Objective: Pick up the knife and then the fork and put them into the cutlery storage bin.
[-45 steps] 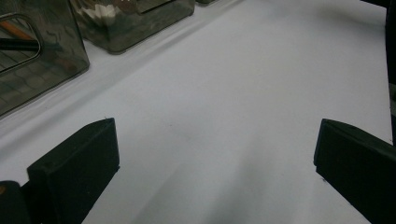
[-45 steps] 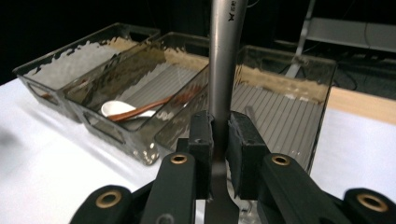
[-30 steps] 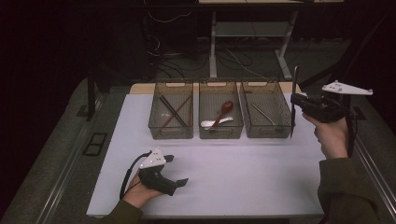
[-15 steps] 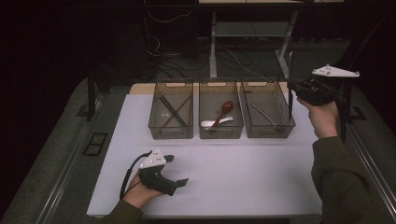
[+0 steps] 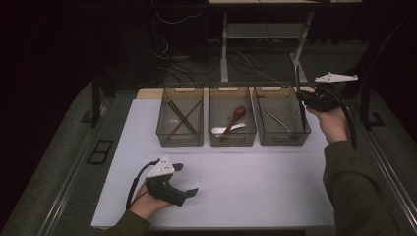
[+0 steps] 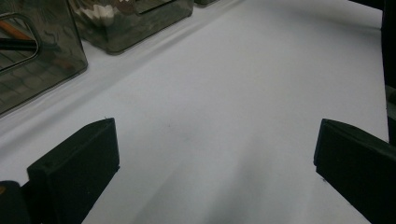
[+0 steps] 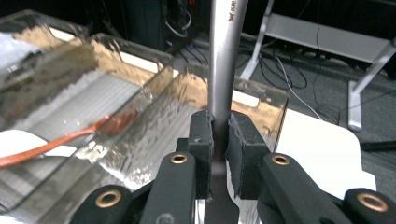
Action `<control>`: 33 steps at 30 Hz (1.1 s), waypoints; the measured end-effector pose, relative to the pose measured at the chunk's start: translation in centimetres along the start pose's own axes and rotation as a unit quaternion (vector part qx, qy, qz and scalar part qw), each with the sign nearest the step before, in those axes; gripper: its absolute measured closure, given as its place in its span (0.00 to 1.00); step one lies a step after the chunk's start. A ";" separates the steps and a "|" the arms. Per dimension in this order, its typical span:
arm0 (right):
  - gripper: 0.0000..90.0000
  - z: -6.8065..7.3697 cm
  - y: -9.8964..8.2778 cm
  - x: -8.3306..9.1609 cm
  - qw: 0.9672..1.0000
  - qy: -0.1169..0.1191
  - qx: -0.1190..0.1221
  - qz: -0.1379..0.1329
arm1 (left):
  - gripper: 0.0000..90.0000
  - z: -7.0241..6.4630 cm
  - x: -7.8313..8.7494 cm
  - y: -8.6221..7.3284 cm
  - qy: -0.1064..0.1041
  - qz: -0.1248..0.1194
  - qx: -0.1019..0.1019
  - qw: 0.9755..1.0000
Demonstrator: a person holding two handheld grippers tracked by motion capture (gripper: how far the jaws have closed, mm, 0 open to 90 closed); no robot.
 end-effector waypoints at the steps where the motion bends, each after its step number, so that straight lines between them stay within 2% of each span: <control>1: 0.88 0.0 -0.1 -0.2 1.000 -0.001 -0.001 0.005 | 0.00 0.0 0.0 0.0 0.000 -0.001 0.000 1.000; 8: 0.88 0.1 -0.4 -1.3 0.999 0.003 0.004 0.037 | 0.00 0.0 0.0 0.0 0.000 0.000 0.000 1.000; 17: 0.88 0.3 -0.5 -3.2 0.997 0.006 0.011 0.080 | 0.00 0.0 0.0 0.0 0.000 -0.001 -0.001 1.000; 23: 0.88 0.6 -0.1 -4.7 0.993 0.005 0.015 0.114 | 0.00 0.0 0.1 0.0 -0.001 -0.001 -0.003 1.000; 26: 0.88 0.7 0.1 -5.3 0.991 -0.003 0.024 0.134 | 0.00 0.0 0.1 0.1 -0.001 -0.004 -0.002 1.000; 33: 0.88 1.0 0.7 -6.7 0.985 0.001 0.036 0.166 | 0.00 -0.1 0.2 0.0 -0.003 -0.004 -0.002 1.000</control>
Point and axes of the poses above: each handheld gripper's, and its own axes: x roughly backward along the jaws, y roughly out of its top, z roughly to its left, the point moved 6 cm from there along -x, roughly forward along the jaws, and after that the axes turned 15 degrees about z, right-handed, at the moved point
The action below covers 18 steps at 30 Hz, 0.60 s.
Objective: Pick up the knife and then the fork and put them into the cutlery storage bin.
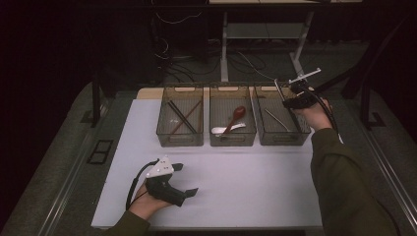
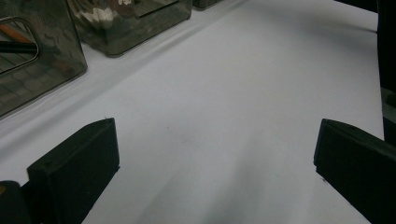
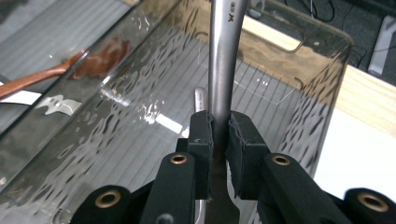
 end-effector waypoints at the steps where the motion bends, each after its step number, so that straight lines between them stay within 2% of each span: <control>1: 0.88 0.0 0.0 -0.2 1.000 0.000 0.000 0.005 | 0.00 0.0 0.0 0.0 0.000 0.000 0.000 1.000; 7: 0.86 0.4 0.2 -1.4 1.000 0.006 -0.009 0.018 | 0.00 -0.1 0.1 -0.1 0.000 -0.001 0.002 1.000; 13: 0.78 0.8 0.4 -1.8 1.000 0.024 -0.011 0.011 | 0.00 0.0 0.2 -0.1 0.001 0.000 0.001 1.000; 18: 0.65 0.7 0.4 -1.7 0.999 0.044 -0.022 -0.003 | 0.00 0.0 0.1 -0.1 0.001 0.001 0.000 1.000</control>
Point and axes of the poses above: each handheld gripper's, and its own axes: x roughly backward along the jaws, y roughly out of its top, z roughly to its left, the point moved 6 cm from there along -x, roughly forward along the jaws, and after that the axes turned 15 degrees about z, right-handed, at the moved point
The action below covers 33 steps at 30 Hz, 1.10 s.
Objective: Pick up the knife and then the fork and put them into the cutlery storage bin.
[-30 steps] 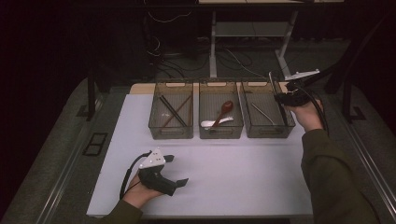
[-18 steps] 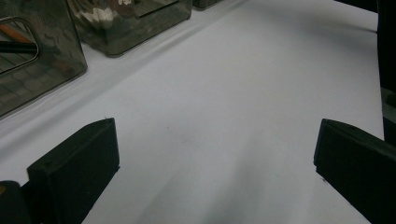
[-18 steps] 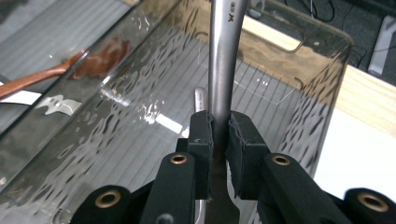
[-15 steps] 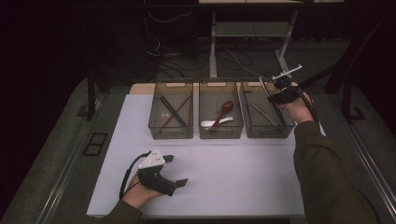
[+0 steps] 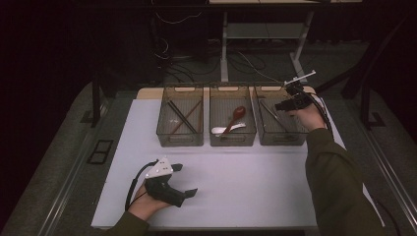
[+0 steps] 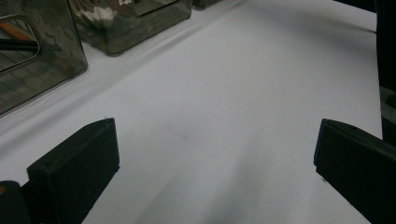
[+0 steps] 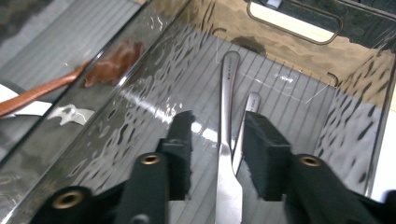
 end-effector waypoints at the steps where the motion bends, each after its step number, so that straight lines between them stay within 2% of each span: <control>1: 0.63 0.0 0.0 0.1 1.000 0.005 -0.002 -0.006 | 0.00 0.0 0.0 0.0 0.000 -0.001 0.000 1.000; 7: 0.49 -0.2 -0.6 0.9 0.999 0.031 -0.013 -0.030 | 0.00 0.2 -0.1 0.1 -0.003 0.000 -0.001 1.000; 11: 0.41 -0.2 -1.1 1.4 0.998 0.038 -0.010 -0.051 | 0.00 0.3 -0.2 0.2 -0.005 0.000 -0.003 1.000; 13: 0.38 0.0 -1.4 1.6 0.997 0.048 -0.012 -0.060 | 0.00 0.3 -0.2 0.3 -0.006 -0.001 -0.005 1.000; 16: 0.37 0.1 -1.9 1.8 0.996 0.056 -0.019 -0.070 | 0.00 0.4 -0.2 0.4 -0.006 -0.003 -0.005 1.000; 18: 0.37 0.1 -2.2 1.9 0.996 0.054 -0.017 -0.073 | 0.00 0.5 -0.2 0.4 -0.006 -0.005 -0.006 1.000; 25: 0.31 0.7 -3.5 2.3 0.993 0.067 -0.015 -0.099 | 0.00 0.9 -0.2 0.4 -0.005 -0.007 -0.002 1.000; 33: 0.25 1.8 -5.9 3.3 0.989 0.079 -0.009 -0.126 | 0.00 1.1 -0.3 0.4 -0.004 -0.007 -0.002 1.000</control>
Point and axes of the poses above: each handheld gripper's, and its own axes: x roughly backward along the jaws, y roughly out of its top, z roughly to its left, the point moved 6 cm from there along -x, roughly forward along the jaws, and after that the axes turned 15 degrees about z, right-handed, at the moved point
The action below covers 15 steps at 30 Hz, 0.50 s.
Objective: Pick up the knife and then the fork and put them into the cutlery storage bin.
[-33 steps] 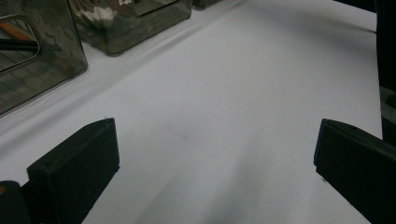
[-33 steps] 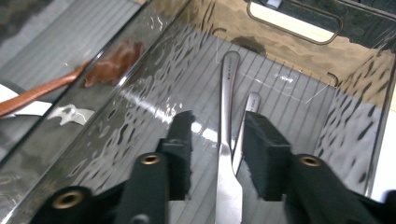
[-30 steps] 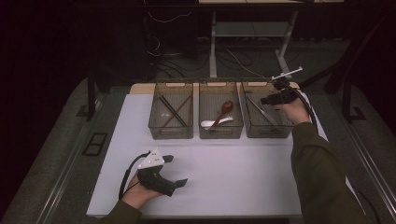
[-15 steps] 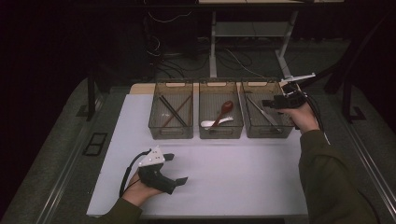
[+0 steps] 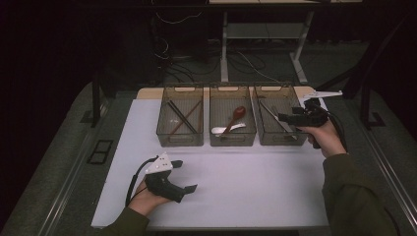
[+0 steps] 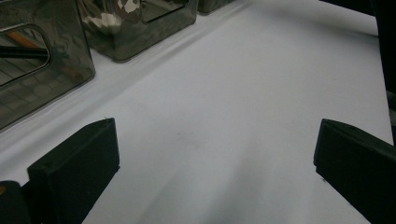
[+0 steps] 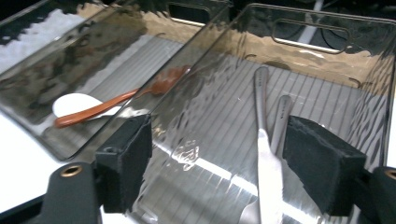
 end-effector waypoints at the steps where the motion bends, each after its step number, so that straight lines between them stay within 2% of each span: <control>1: 0.24 0.1 -0.3 0.2 1.000 0.000 0.002 -0.004 | 0.00 0.0 0.0 0.0 0.000 0.000 0.001 1.000; 10: 0.21 1.6 -2.8 1.9 0.999 0.004 0.015 -0.040 | 0.00 -0.1 -0.1 -0.1 0.000 0.005 -0.003 1.000; 15: 0.19 2.5 -4.2 2.4 0.999 -0.001 0.029 -0.046 | 0.00 -0.3 -0.1 -0.1 0.001 0.007 -0.006 1.000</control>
Point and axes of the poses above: each handheld gripper's, and its own axes: x roughly backward along the jaws, y roughly out of its top, z roughly to its left, the point moved 6 cm from there along -x, roughly forward along the jaws, and after that the axes turned 15 degrees about z, right-handed, at the moved point
